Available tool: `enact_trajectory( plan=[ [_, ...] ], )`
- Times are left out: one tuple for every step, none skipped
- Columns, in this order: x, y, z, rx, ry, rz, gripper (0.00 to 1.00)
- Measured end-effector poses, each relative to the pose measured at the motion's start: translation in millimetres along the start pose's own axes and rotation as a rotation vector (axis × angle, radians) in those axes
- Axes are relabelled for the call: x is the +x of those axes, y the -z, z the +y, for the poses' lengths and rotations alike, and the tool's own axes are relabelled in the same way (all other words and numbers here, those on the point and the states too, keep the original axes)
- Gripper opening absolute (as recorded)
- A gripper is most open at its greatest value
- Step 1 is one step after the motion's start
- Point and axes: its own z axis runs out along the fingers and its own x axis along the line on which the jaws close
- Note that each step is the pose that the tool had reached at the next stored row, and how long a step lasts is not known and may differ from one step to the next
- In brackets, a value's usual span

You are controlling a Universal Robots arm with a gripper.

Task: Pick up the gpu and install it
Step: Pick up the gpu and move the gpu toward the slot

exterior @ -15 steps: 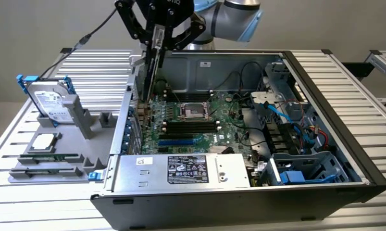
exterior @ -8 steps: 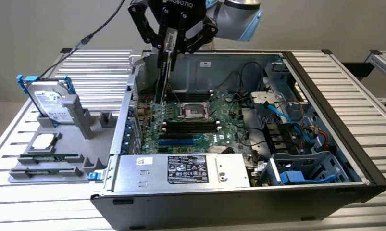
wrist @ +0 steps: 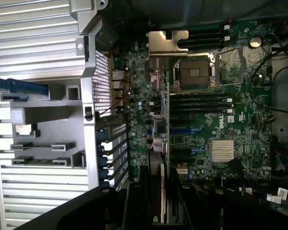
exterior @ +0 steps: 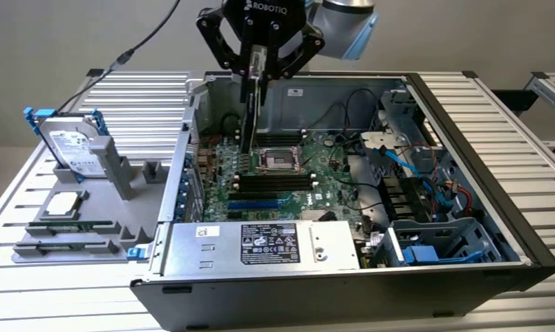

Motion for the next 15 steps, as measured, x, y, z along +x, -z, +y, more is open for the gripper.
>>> enact_trajectory(
  plan=[
    [-0.3,-0.3,0.0,0.0002,0.004,-0.008,0.27],
    [-0.7,-0.6,0.0,0.0003,0.007,-0.0146,0.27],
    [-1.2,-0.9,0.0,0.0003,0.009,-0.0209,0.27],
    [-2.0,-1.1,0.0,0.0001,0.01,-0.026,0.27],
    [-2.9,-1.2,0.1,0.0,0.011,-0.0304,0.27],
    [-4.1,-1.2,0.2,-0.0003,0.012,-0.0342,0.27],
    [-5.7,-1.3,0.4,-0.0007,0.013,-0.0375,0.27],
    [-7.4,-1.4,0.6,-0.0009,0.013,-0.0403,0.27],
    [-9.0,-1.5,0.8,-0.0011,0.013,-0.0429,0.27],
    [-10.7,-1.6,1.0,-0.0014,0.013,-0.0454,0.27],
    [-12.6,-1.7,1.3,-0.002,0.013,-0.0475,0.27],
    [-14.6,-1.9,1.8,-0.0026,0.014,-0.0493,0.27],
    [-16.6,-2.2,2.4,-0.0037,0.014,-0.0508,0.27],
    [-18.2,-2.7,3.3,-0.005,0.014,-0.0523,0.27],
    [-19.3,-3.3,4.4,-0.0059,0.014,-0.0536,0.27]
  ],
)
